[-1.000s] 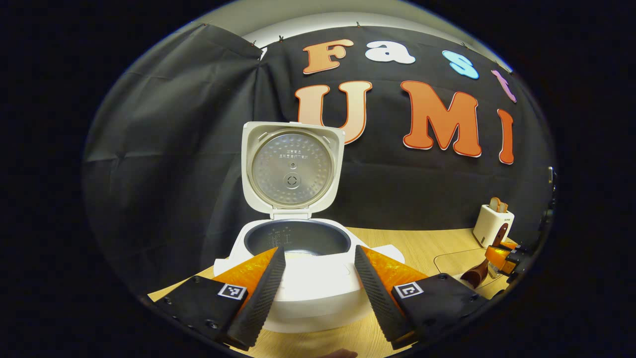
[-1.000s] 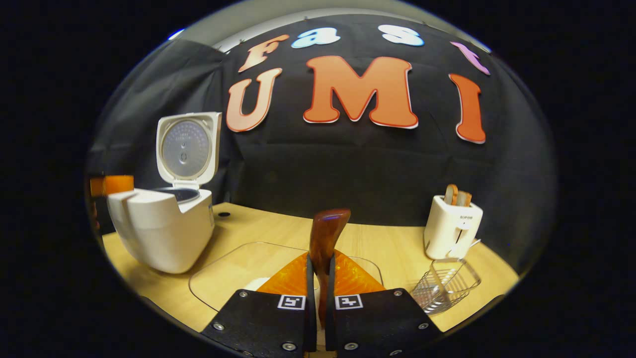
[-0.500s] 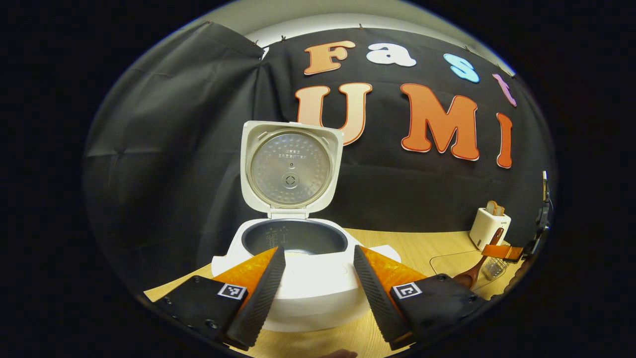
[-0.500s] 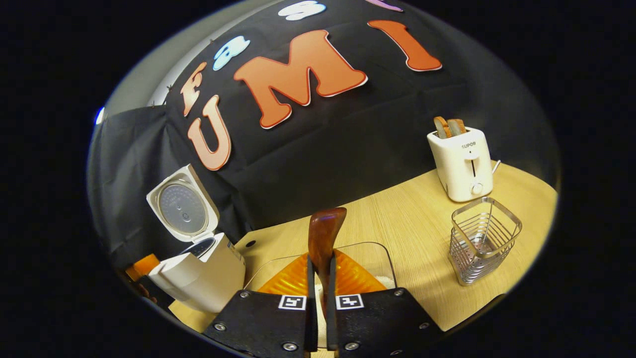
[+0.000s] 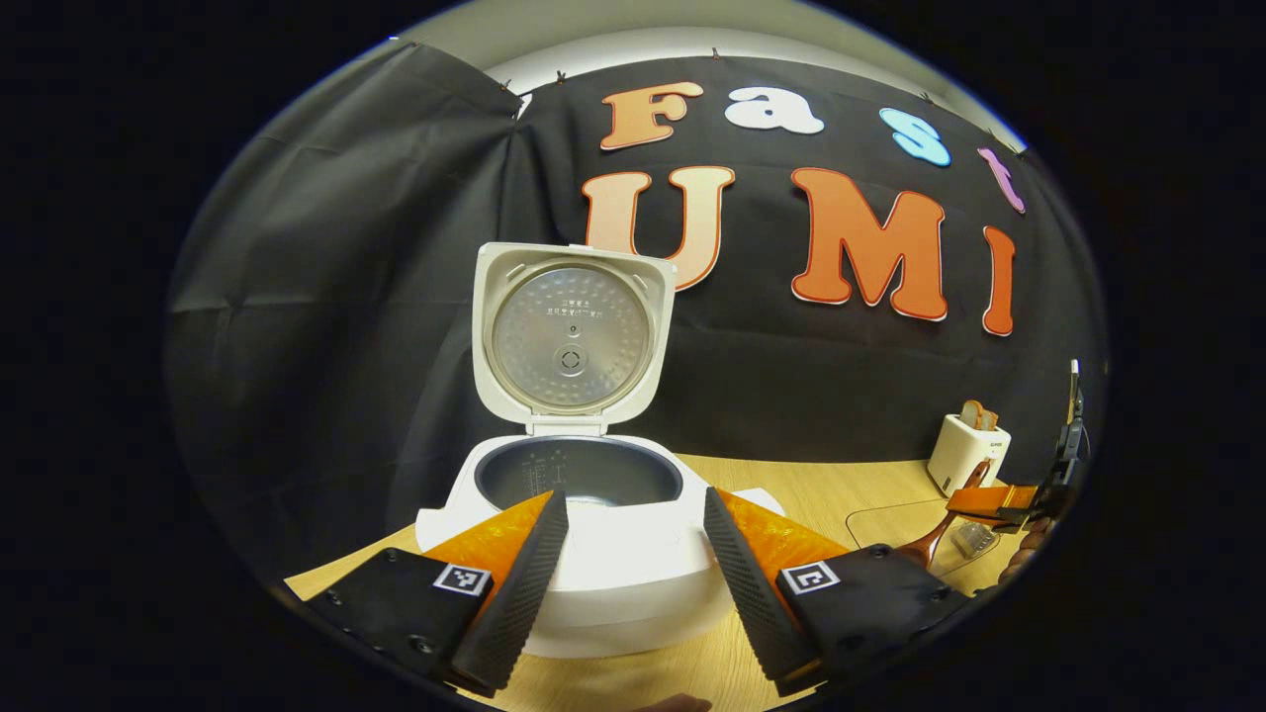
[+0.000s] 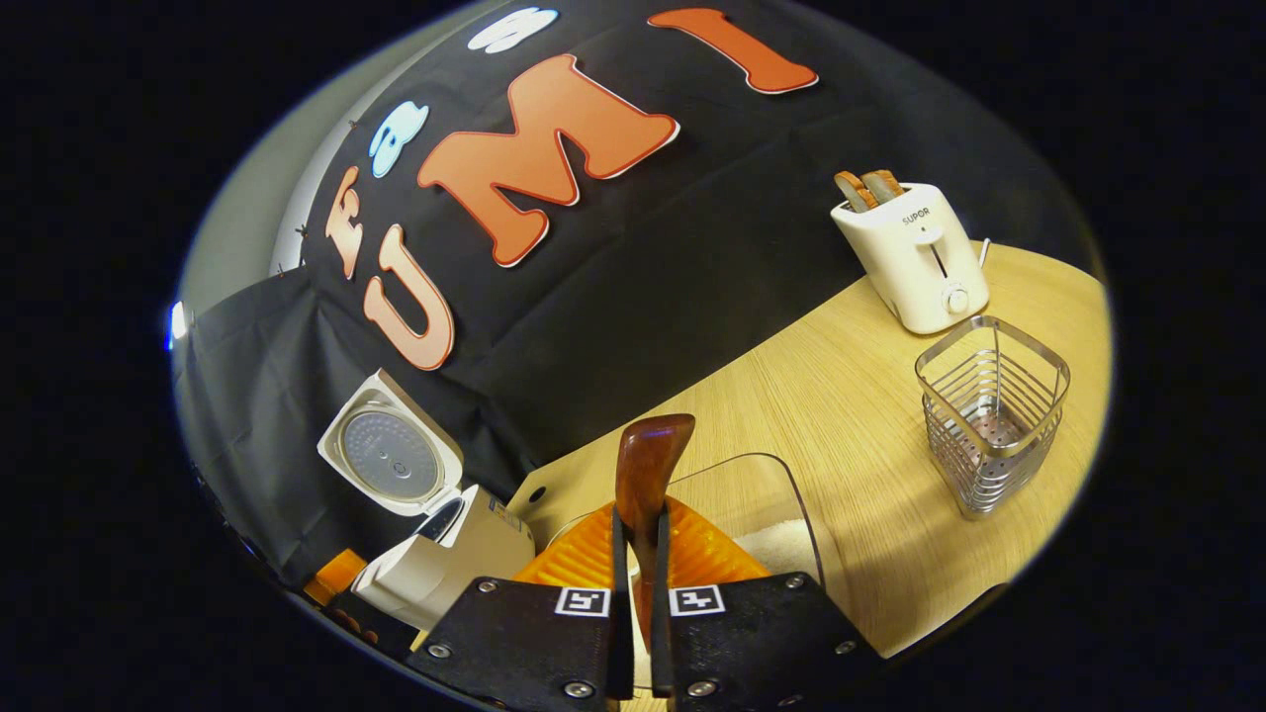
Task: Close the left gripper, press the button to open the rice cooker; take a wooden spoon from the chopstick holder with the right hand, scoop a spoonful of rice and pour it into the rice cooker, then put the wooden spoon back into the chopstick holder.
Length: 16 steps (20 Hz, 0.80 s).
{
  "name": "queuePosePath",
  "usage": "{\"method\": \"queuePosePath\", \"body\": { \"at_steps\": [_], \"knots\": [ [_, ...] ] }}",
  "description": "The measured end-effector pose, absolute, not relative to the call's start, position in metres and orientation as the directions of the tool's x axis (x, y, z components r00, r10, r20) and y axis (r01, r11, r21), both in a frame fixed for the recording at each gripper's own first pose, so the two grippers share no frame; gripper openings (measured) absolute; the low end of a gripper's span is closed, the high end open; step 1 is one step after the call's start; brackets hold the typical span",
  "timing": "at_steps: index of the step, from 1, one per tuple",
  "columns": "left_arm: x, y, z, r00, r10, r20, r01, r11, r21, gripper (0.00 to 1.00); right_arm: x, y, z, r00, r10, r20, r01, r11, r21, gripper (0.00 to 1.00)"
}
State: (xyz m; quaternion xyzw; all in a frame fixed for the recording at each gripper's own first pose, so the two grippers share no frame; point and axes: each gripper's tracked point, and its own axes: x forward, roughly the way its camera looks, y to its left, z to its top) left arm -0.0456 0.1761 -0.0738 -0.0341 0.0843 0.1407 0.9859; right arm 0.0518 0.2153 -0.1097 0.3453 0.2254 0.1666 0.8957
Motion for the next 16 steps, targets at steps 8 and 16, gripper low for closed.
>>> {"method": "queuePosePath", "body": {
  "at_steps": [8, 16],
  "knots": [
    [-0.05, 0.172, -0.073, 0.948, 0.265, -0.174, -0.279, 0.958, -0.065, 0.89, 0.052, 0.223, -0.115, 0.805, 0.521, -0.286, -0.03, 0.516, 0.856, 0.07],
    [-0.05, 0.175, -0.073, 0.944, 0.278, -0.176, -0.294, 0.953, -0.072, 0.91, 0.062, 0.2, -0.103, 0.838, 0.5, -0.219, 0.08, 0.284, 0.955, 0.07]
  ]
}}
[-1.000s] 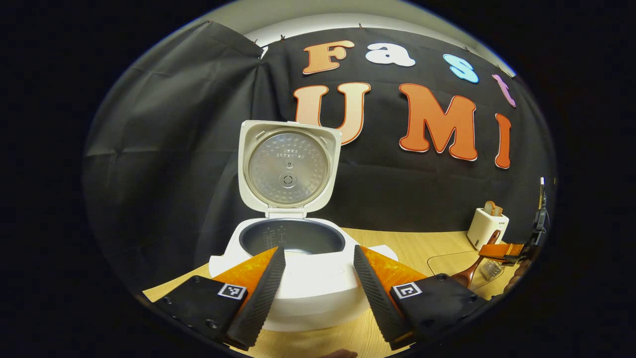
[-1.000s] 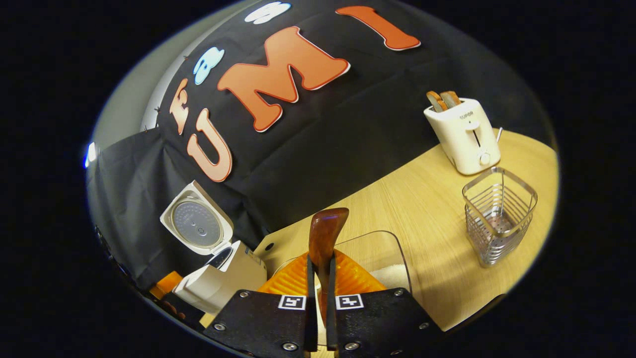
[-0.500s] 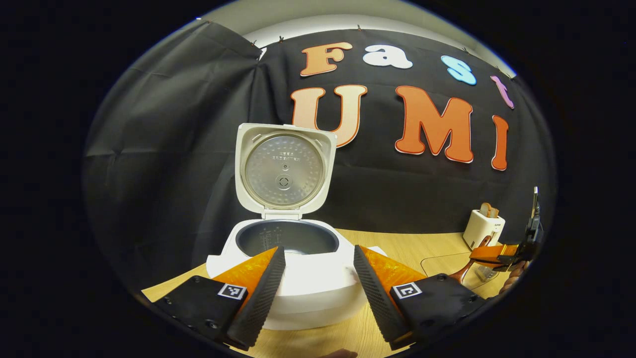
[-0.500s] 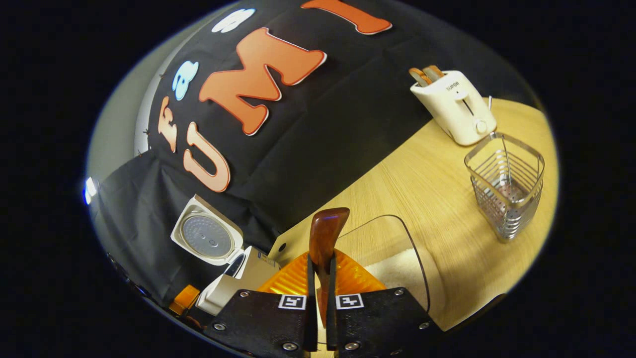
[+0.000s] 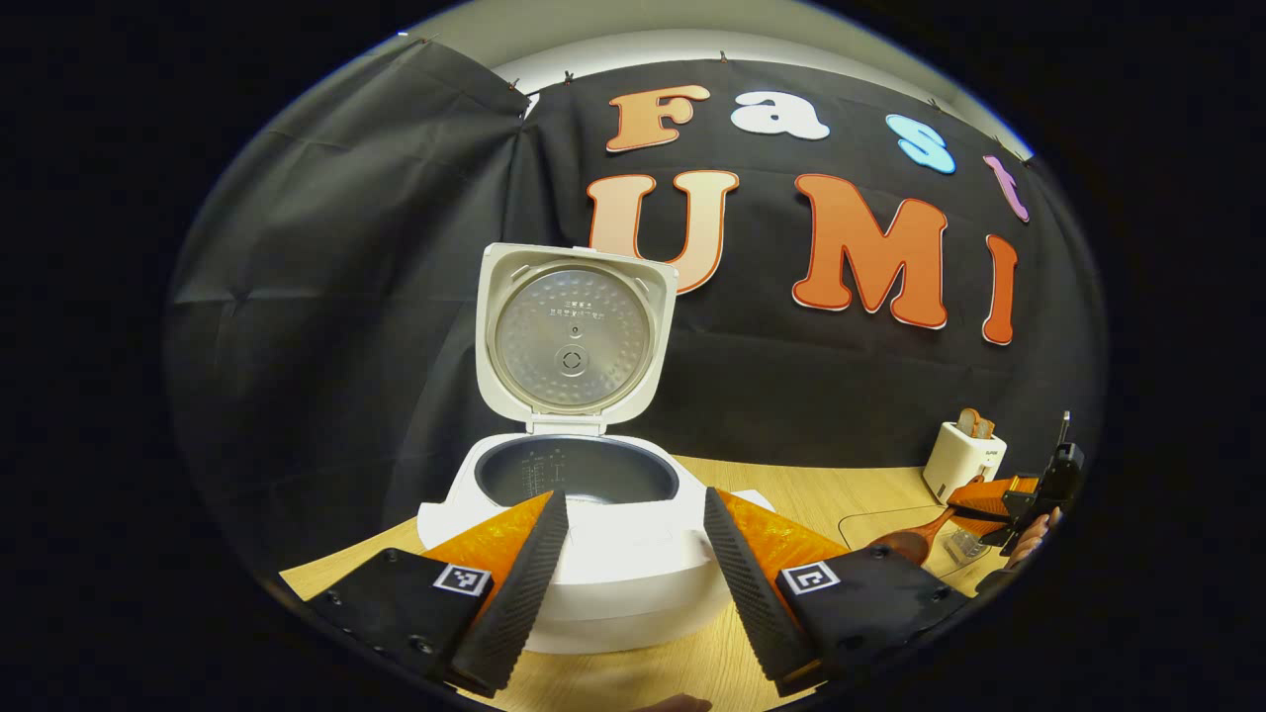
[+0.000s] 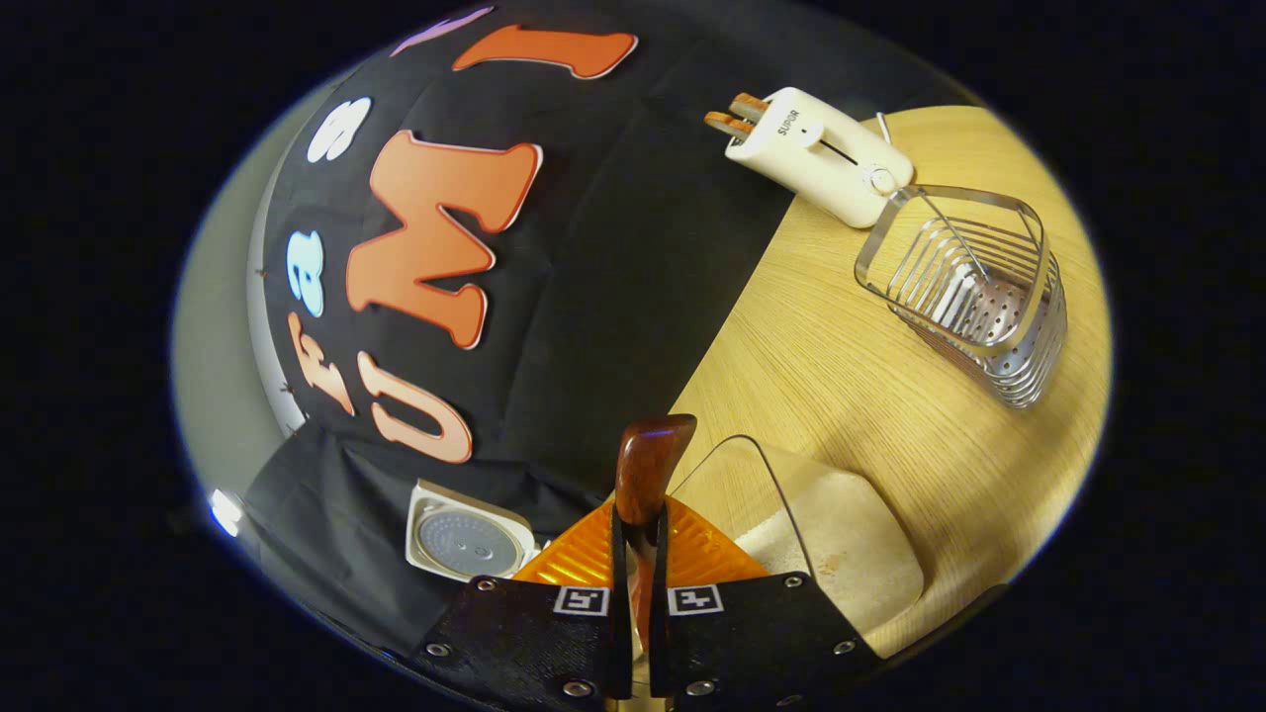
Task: Close the left gripper, press the button to open the rice cooker; take a wooden spoon from the chopstick holder with the right hand, scoop a spoonful of rice and pour it into the rice cooker, then put the wooden spoon back into the chopstick holder.
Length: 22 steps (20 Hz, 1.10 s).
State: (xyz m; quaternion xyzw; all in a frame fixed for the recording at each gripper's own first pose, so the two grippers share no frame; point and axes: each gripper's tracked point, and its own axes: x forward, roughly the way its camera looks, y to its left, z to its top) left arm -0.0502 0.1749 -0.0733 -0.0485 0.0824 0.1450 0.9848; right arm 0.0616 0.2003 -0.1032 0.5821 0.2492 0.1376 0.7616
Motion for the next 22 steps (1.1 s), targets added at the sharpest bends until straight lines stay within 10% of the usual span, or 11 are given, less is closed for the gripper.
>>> {"method": "queuePosePath", "body": {
  "at_steps": [11, 22],
  "knots": [
    [-0.045, 0.168, -0.072, 0.948, 0.261, -0.18, -0.283, 0.953, -0.11, 0.9, 0.077, 0.166, -0.043, 0.884, 0.466, -0.039, 0.113, -0.133, 0.985, 0.07],
    [-0.055, 0.179, -0.07, 0.941, 0.284, -0.187, -0.306, 0.946, -0.105, 0.9, 0.093, 0.207, -0.02, 0.874, 0.481, -0.065, 0.143, -0.126, 0.982, 0.07]
  ]
}}
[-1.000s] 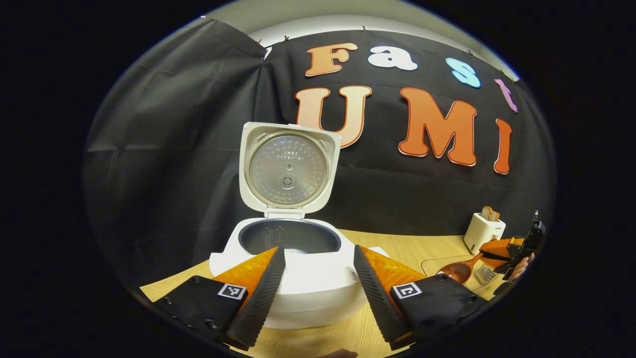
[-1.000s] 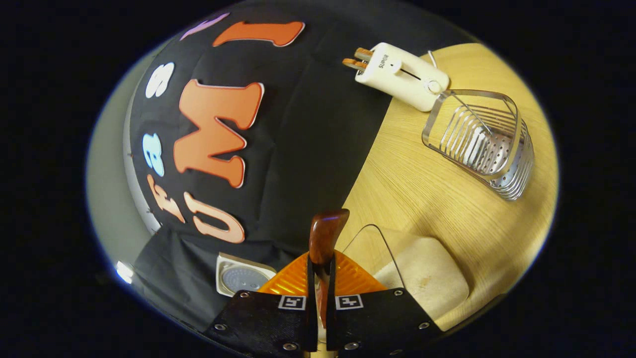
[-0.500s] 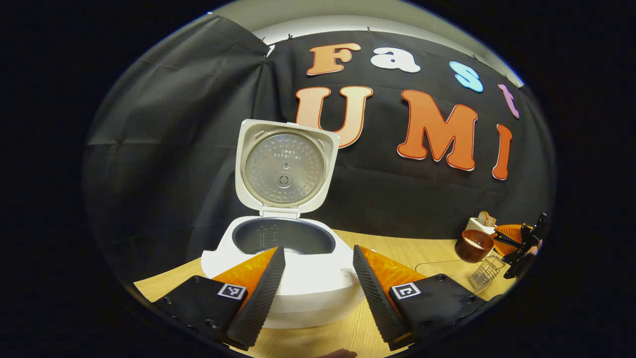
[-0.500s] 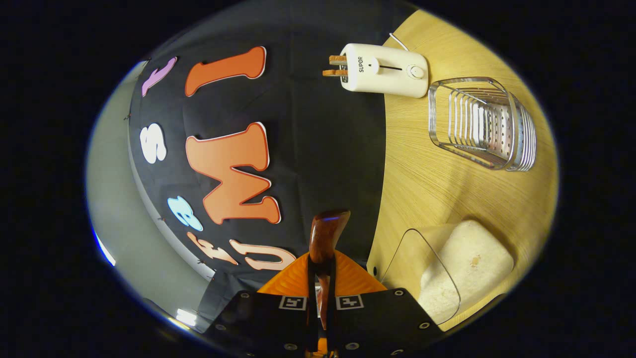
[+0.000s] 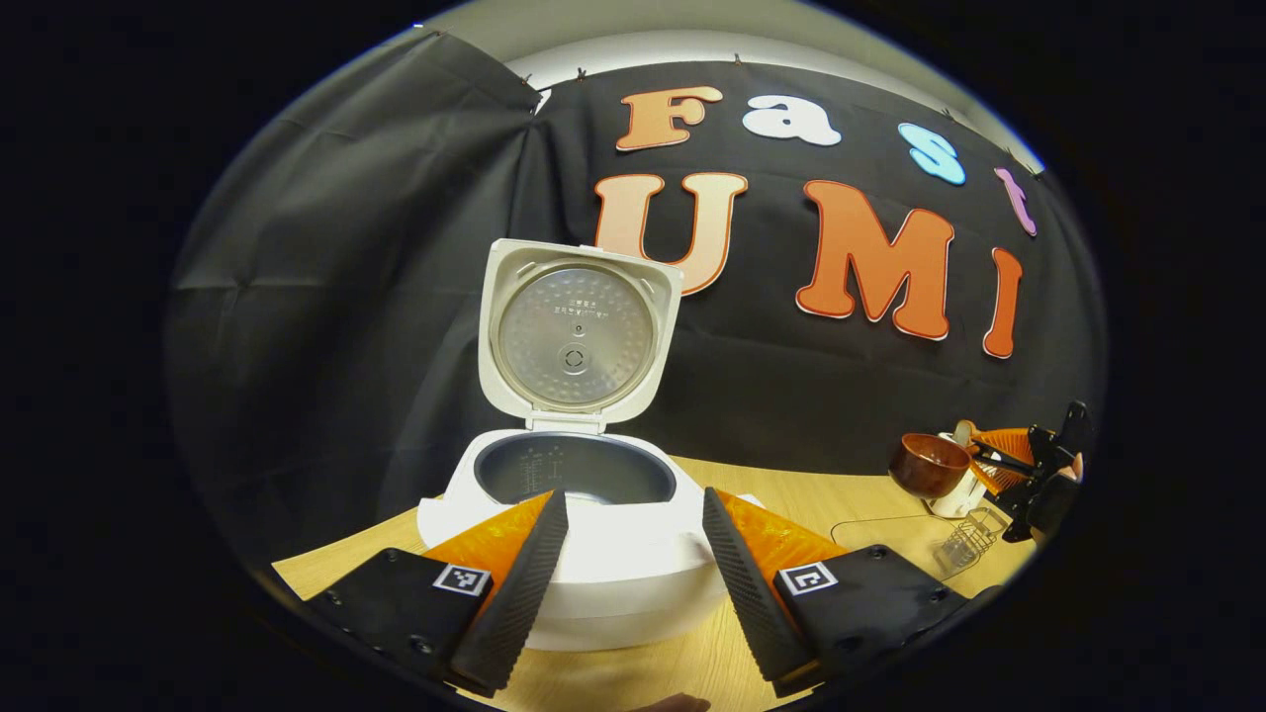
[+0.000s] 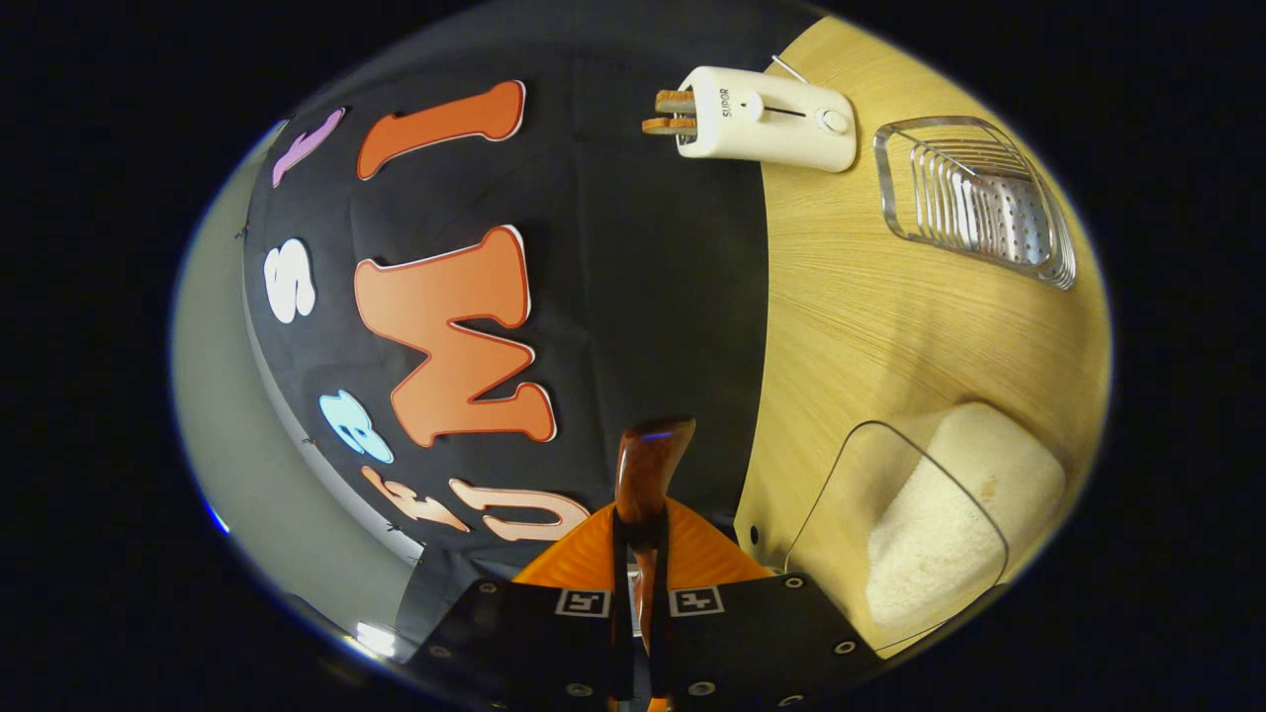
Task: Close the left gripper, press the button to open the rice cooker; take a wooden spoon from the chopstick holder with the right hand, scoop a spoonful of rice and pour it into the rice cooker, then put the wooden spoon back into the chopstick holder.
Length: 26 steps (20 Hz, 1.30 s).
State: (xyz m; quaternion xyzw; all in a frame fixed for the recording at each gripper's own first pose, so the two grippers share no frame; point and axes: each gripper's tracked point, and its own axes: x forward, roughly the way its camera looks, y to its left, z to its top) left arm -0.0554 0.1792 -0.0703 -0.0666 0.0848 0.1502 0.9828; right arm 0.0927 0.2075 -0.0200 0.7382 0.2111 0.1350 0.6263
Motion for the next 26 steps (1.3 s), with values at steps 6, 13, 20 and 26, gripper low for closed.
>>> {"method": "queuePosePath", "body": {
  "at_steps": [6, 13, 20, 26],
  "knots": [
    [-0.072, 0.198, -0.076, 0.922, 0.325, -0.209, -0.348, 0.934, -0.083, 0.9, 0.106, 0.261, 0.02, 0.856, 0.517, -0.023, 0.069, -0.071, 0.995, 0.07],
    [-0.096, 0.223, -0.076, 0.898, 0.384, -0.215, -0.402, 0.914, -0.046, 0.9, 0.118, 0.328, 0.061, 0.842, 0.539, 0.019, -0.055, 0.052, 0.997, 0.07],
    [-0.116, 0.242, -0.082, 0.884, 0.413, -0.217, -0.429, 0.903, -0.028, 0.92, 0.127, 0.398, 0.088, 0.809, 0.583, 0.066, -0.192, 0.156, 0.969, 0.07],
    [-0.123, 0.253, -0.081, 0.877, 0.433, -0.21, -0.444, 0.896, -0.005, 0.91, 0.121, 0.457, 0.109, 0.758, 0.641, 0.118, -0.357, 0.257, 0.898, 0.07]
  ]
}}
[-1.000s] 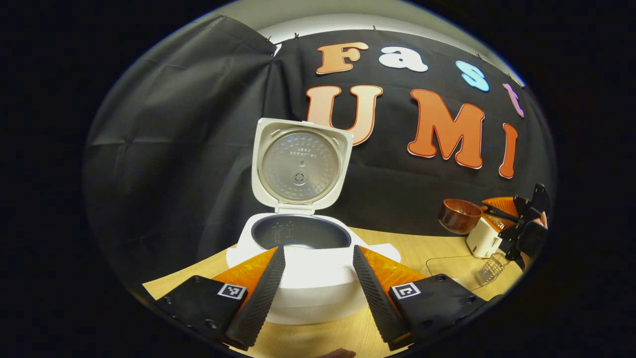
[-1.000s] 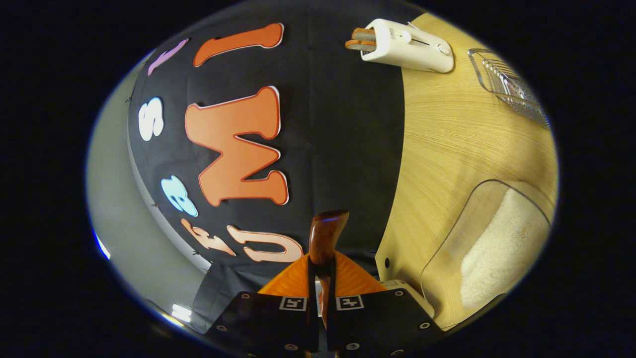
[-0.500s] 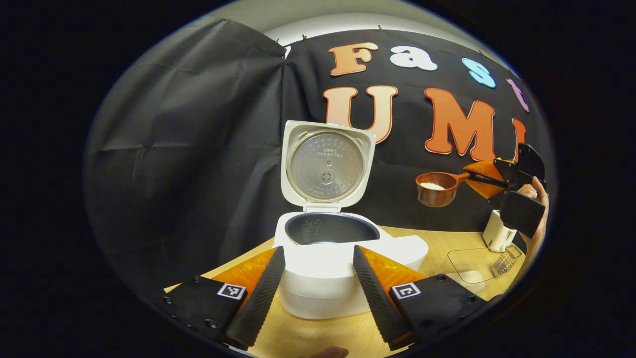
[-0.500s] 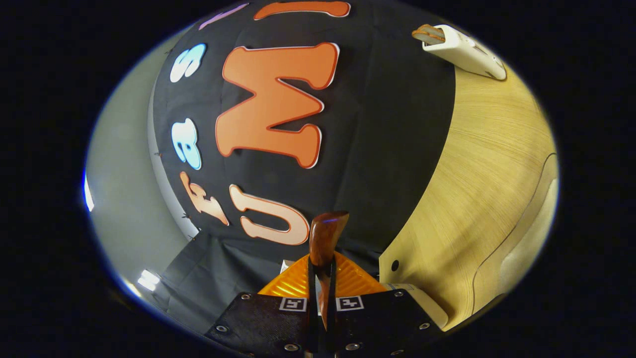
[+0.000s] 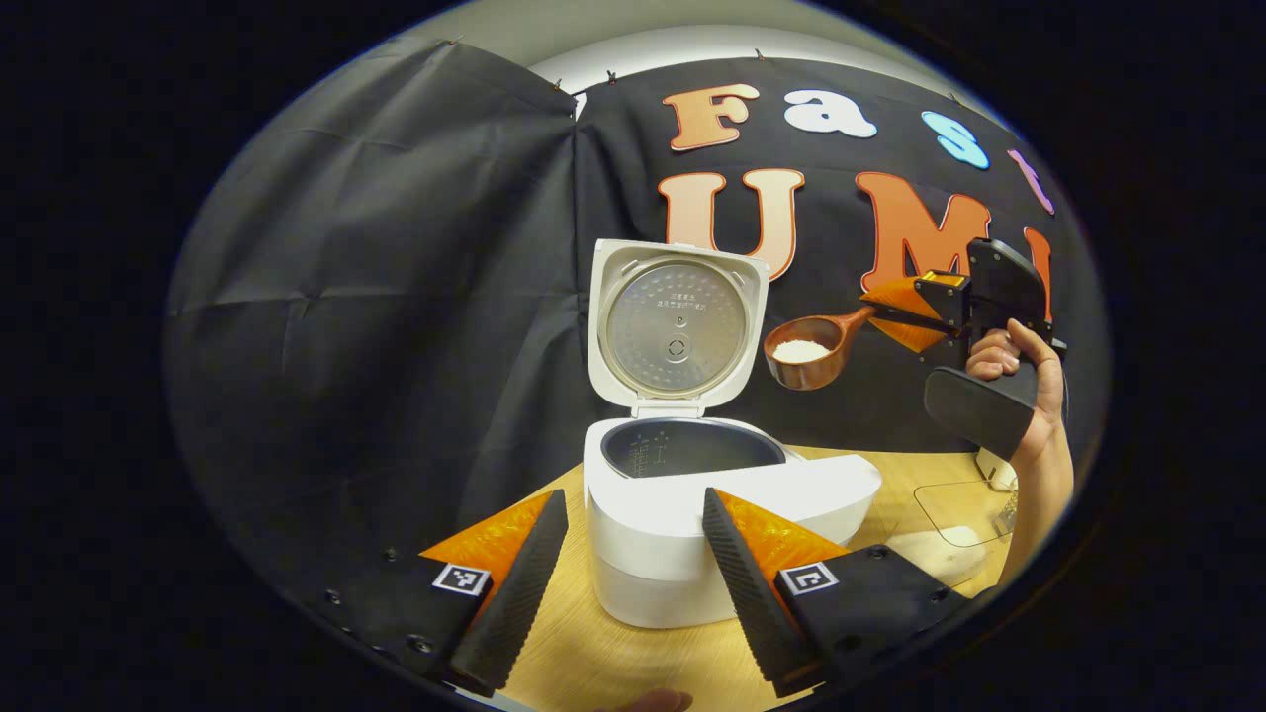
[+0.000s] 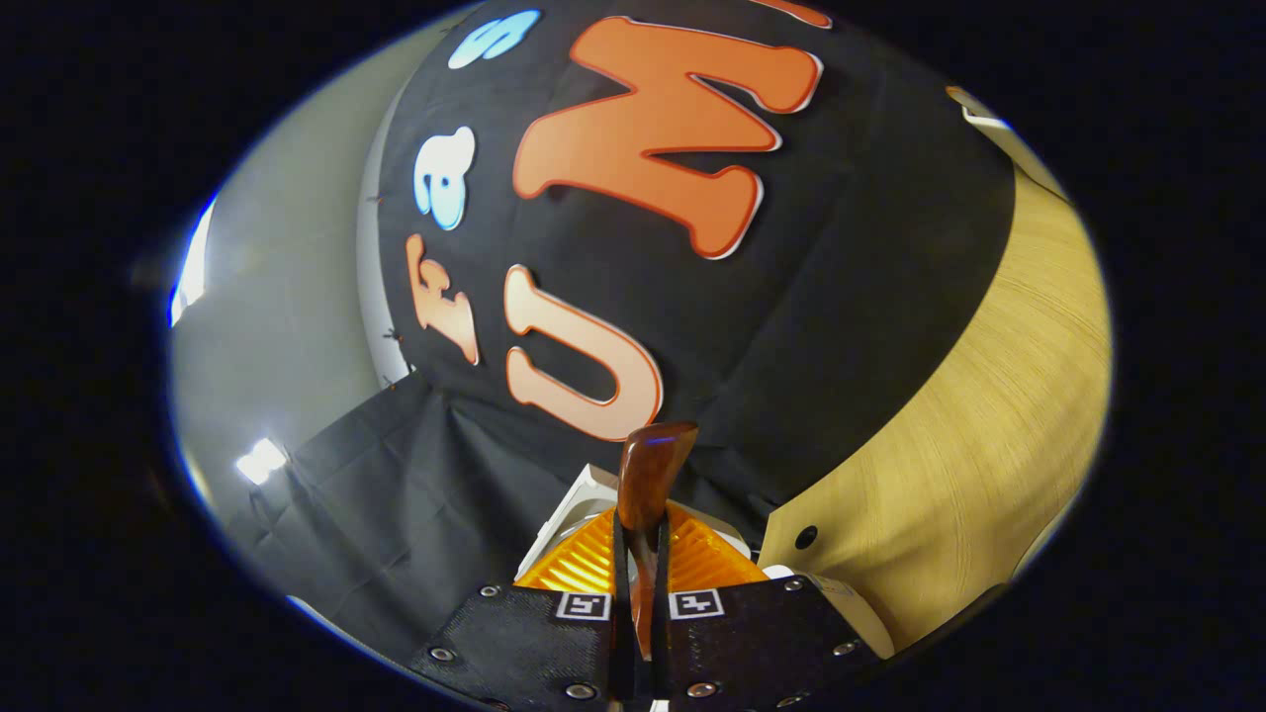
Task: Close the left gripper, press the button to open the rice cooker; take a wooden spoon from the chopstick holder with the right hand, scoop a spoonful of rice and pour it into the rice cooker, then put the wooden spoon back into the chopstick holder.
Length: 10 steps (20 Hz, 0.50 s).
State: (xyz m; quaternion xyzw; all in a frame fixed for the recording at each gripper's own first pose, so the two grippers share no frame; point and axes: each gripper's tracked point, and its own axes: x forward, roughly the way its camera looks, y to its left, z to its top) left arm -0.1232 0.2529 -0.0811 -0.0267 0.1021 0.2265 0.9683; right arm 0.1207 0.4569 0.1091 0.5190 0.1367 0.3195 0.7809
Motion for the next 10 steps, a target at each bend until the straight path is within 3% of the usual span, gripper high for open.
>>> {"method": "queuePosePath", "body": {
  "at_steps": [5, 10],
  "knots": [
    [-0.132, 0.263, -0.077, 0.862, 0.469, -0.192, -0.476, 0.879, 0.01, 0.91, 0.106, 0.488, 0.115, 0.742, 0.649, 0.168, -0.52, 0.399, 0.755, 0.07],
    [-0.135, 0.265, -0.076, 0.856, 0.48, -0.191, -0.486, 0.874, 0.019, 0.91, 0.088, 0.519, 0.125, 0.677, 0.702, 0.22, -0.678, 0.479, 0.558, 0.07]
  ]
}}
